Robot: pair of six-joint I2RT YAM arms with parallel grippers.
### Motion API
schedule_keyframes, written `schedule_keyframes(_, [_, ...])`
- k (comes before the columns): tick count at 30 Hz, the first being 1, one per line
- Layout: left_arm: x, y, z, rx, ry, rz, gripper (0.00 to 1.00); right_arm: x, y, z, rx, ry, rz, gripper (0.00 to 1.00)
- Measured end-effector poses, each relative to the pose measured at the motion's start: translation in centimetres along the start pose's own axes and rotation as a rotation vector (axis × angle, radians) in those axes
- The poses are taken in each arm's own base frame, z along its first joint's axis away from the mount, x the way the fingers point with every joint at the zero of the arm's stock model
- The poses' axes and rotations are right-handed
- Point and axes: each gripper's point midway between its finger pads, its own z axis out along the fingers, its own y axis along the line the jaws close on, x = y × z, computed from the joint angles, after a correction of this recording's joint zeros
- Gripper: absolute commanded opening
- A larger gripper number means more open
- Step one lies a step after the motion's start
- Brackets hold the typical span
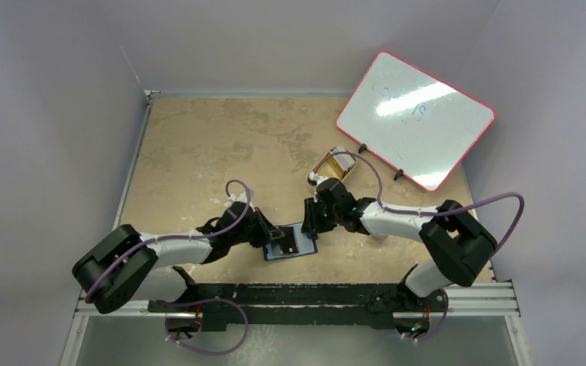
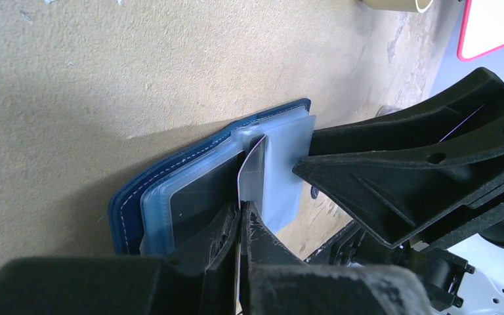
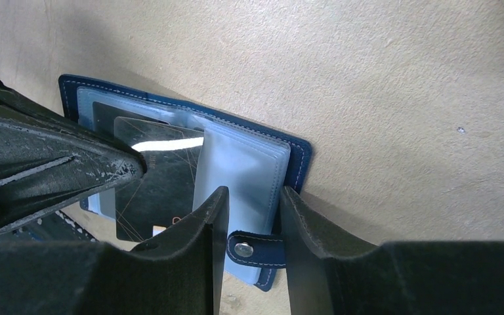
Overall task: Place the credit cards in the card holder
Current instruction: Insert the credit card into the card holder.
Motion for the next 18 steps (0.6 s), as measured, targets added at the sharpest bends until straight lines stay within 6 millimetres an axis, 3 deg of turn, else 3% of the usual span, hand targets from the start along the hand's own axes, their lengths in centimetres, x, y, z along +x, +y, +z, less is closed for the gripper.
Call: schedule_keyframes(18, [-0.1,0.1,0.4,0.001,-0.014,-0.058,0.0,1.4,-0.7,-0.9,0.01,-0.011,0.075,0.4])
